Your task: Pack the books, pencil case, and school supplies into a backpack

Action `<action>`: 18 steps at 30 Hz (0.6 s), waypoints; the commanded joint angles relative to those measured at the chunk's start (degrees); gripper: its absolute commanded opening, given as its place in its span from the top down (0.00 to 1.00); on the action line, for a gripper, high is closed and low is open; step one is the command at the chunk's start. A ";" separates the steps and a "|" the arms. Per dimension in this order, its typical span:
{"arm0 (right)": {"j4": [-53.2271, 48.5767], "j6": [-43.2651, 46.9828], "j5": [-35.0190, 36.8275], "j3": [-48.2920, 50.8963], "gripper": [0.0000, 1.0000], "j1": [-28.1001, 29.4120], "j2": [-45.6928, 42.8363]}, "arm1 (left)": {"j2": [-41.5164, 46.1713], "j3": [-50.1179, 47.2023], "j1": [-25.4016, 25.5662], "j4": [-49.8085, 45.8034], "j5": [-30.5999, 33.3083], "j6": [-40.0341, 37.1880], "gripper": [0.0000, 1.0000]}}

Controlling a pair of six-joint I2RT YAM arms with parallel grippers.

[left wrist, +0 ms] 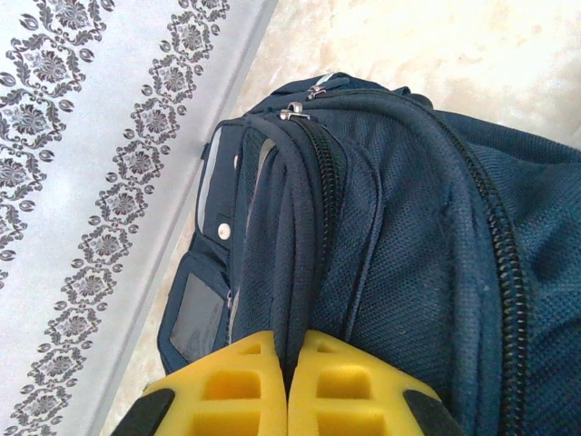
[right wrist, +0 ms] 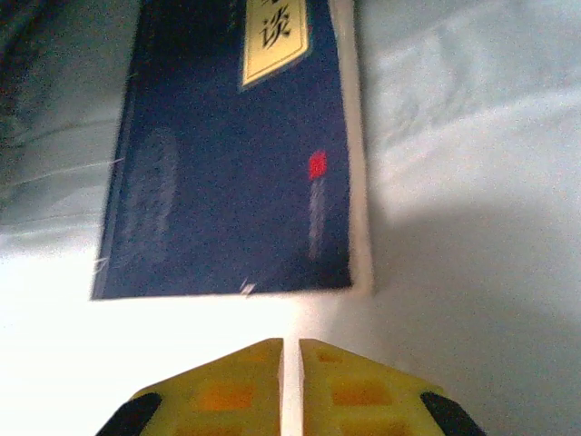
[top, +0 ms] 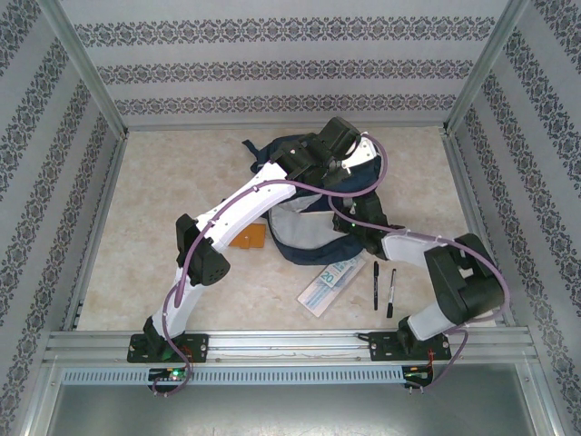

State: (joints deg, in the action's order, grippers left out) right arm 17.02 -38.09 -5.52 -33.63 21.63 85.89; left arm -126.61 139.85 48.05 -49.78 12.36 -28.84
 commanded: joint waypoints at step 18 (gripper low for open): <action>27.24 -47.79 2.91 -4.17 1.00 6.05 21.11 | 3.71 2.53 1.17 0.65 2.85 1.51 1.00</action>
State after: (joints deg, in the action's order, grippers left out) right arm 35.31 -82.74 -1.26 -36.51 29.23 101.43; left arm -126.61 139.85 48.31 -50.50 13.72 -27.81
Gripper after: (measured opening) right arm 0.043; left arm 0.049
